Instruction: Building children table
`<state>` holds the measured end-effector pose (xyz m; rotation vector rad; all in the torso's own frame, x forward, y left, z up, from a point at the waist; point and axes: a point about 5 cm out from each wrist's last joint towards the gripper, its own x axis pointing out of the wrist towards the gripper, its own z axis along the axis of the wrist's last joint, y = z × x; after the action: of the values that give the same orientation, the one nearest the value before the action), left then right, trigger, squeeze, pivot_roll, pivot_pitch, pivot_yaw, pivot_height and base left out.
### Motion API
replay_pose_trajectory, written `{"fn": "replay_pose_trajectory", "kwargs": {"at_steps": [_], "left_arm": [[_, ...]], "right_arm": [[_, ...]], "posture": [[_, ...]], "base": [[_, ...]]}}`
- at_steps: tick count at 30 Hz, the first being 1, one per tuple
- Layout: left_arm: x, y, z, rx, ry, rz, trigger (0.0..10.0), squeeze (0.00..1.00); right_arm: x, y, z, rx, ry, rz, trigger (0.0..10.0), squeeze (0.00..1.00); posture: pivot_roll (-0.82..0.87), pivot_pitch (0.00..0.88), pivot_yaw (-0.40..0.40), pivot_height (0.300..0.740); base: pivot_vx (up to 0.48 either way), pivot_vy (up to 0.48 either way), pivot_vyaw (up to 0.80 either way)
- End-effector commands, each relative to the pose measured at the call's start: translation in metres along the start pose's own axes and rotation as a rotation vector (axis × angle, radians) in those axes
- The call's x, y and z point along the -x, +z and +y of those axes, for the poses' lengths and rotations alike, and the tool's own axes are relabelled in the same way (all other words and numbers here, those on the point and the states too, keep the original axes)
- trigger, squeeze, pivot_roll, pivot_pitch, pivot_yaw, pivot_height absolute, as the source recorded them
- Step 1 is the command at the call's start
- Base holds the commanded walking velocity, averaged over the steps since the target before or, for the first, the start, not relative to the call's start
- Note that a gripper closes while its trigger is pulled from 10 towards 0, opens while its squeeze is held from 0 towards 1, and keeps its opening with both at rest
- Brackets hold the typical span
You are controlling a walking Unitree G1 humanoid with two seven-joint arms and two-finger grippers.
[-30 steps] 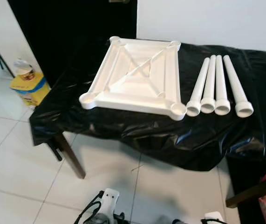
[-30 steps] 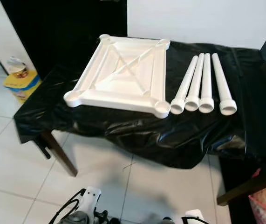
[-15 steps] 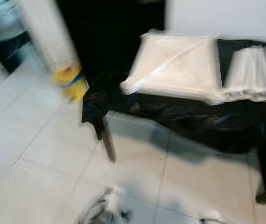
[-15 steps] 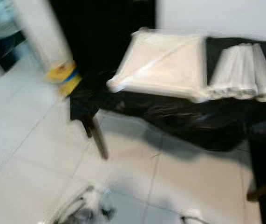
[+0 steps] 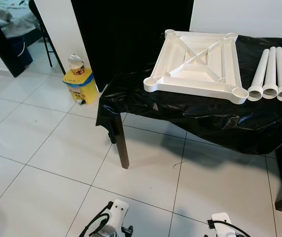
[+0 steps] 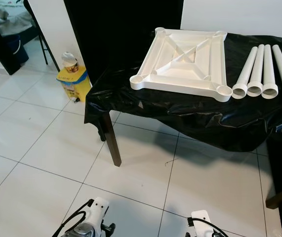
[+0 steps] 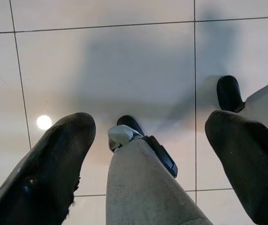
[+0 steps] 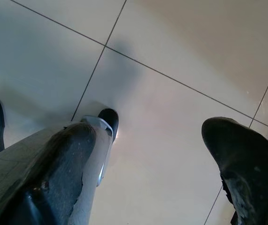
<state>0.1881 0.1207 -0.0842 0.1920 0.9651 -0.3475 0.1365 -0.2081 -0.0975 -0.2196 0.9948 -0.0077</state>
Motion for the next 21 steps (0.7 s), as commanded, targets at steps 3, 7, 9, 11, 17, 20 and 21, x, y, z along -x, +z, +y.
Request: {"fn": "replay_pose_trajectory", "kwargs": {"at_steps": [3,7,9,11,17,20,21], "left_arm": [[0.0003,-0.0043,-0.0016,0.007,-0.006,0.021,10.0,0.0],[0.0001,-0.0039,-0.002,0.006,-0.006,0.019,10.0,0.0],[0.0001,-0.0037,-0.0023,0.007,-0.006,0.019,10.0,0.0],[0.0,-0.0036,-0.0026,0.01,-0.006,0.018,10.0,0.0],[-0.0001,-0.0041,-0.0052,0.076,-0.02,0.013,10.0,0.0],[-0.0001,-0.0035,-0.0058,0.075,-0.026,0.007,10.0,0.0],[-0.0001,-0.0031,-0.0063,0.081,-0.031,0.001,10.0,0.0]], "right_arm": [[0.0031,-0.0146,0.0087,-0.004,0.029,0.063,10.0,0.0],[0.0029,-0.014,0.0082,-0.003,0.028,0.061,10.0,0.0],[0.0028,-0.0139,0.008,-0.003,0.028,0.061,10.0,0.0],[0.0028,-0.0138,0.0077,-0.003,0.028,0.061,10.0,0.0],[0.0027,-0.0137,0.0068,0.001,0.027,0.063,10.0,0.0],[0.0027,-0.0136,0.0067,0.003,0.028,0.063,10.0,0.0],[0.0027,-0.0135,0.0065,0.006,0.029,0.063,10.0,0.0]], "posture": [[-0.04,0.0,0.024,0.74],[-0.04,0.0,0.022,0.74],[-0.04,0.0,0.02,0.74],[-0.04,0.0,0.018,0.74],[-0.04,0.0,0.009,0.74],[-0.04,0.0,0.0,0.74],[-0.04,0.0,-0.005,0.74]], "base": [[0.0,0.0,0.0],[0.0,0.0,0.0],[0.0,0.0,0.0],[0.0,0.0,0.0],[0.0,0.0,0.0],[0.0,0.0,0.0],[0.0,0.0,0.0]]}}
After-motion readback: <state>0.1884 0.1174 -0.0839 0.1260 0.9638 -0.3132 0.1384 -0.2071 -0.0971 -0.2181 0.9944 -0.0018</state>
